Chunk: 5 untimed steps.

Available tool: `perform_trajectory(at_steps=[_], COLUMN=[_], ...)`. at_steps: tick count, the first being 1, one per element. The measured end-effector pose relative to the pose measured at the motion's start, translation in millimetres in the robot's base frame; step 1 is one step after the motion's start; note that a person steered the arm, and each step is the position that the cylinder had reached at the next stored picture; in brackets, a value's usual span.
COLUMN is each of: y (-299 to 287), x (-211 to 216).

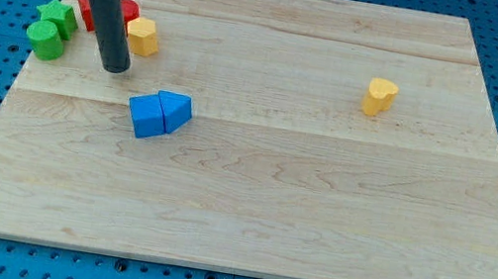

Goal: Push yellow heart to center

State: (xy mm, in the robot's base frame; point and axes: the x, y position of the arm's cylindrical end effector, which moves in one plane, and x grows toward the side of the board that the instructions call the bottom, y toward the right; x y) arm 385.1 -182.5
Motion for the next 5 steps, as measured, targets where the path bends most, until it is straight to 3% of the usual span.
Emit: perform_trajectory(at_steps=[2, 4, 5], y=[18, 48, 90], x=[-22, -5, -9])
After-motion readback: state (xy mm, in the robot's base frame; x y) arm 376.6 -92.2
